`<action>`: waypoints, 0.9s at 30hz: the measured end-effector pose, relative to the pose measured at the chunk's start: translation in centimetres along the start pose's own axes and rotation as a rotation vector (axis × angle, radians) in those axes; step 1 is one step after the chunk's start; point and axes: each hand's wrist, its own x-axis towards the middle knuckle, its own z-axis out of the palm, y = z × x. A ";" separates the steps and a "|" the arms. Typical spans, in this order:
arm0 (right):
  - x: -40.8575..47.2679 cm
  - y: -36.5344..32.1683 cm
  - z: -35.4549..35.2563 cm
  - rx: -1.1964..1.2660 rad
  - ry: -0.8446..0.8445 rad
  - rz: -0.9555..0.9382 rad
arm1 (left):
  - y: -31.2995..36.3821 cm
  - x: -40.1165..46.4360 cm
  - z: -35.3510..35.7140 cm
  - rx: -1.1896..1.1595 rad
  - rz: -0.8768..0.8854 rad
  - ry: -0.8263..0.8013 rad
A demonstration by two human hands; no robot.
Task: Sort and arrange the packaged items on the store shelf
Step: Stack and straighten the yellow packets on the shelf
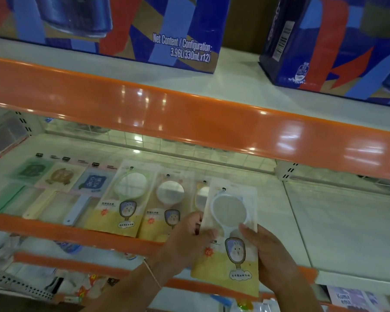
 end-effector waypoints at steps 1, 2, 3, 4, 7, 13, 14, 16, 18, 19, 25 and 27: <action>-0.1 -0.1 -0.3 -0.015 0.013 0.015 | 0.0 0.1 0.7 0.051 0.010 0.000; -0.1 -0.2 -0.8 -0.043 0.050 0.028 | 0.2 0.0 1.3 0.098 0.024 -0.005; 0.0 -0.2 -1.4 -0.089 0.109 0.027 | 0.3 0.0 1.9 0.142 0.047 -0.012; 0.1 -0.4 -1.8 -0.147 0.168 0.010 | 0.4 0.1 2.5 0.198 0.085 -0.013; 0.4 -1.4 -3.3 -0.224 0.288 -0.020 | -0.1 1.0 3.2 0.499 0.307 0.087; 4.1 -3.5 -8.6 -0.541 0.435 -0.100 | -2.9 2.9 4.1 1.050 0.663 0.216; 4.9 -3.7 -9.2 -0.563 0.424 -0.102 | -3.6 3.3 4.3 1.103 0.665 0.216; 6.3 -3.9 -10.0 -0.638 0.396 -0.091 | -4.8 3.8 4.8 1.187 0.613 0.226; 7.2 -4.0 -10.2 -0.708 0.352 -0.119 | -5.4 4.1 5.1 1.253 0.557 0.252; 7.5 -4.0 -10.1 -0.734 0.337 -0.143 | -5.5 4.1 5.2 1.273 0.536 0.262; 7.7 -3.2 -9.8 -1.201 0.447 -0.192 | -5.6 4.1 5.5 1.345 0.473 0.280; 7.4 -2.2 -9.9 -1.431 0.465 -0.238 | -5.7 4.1 5.5 1.354 0.478 0.277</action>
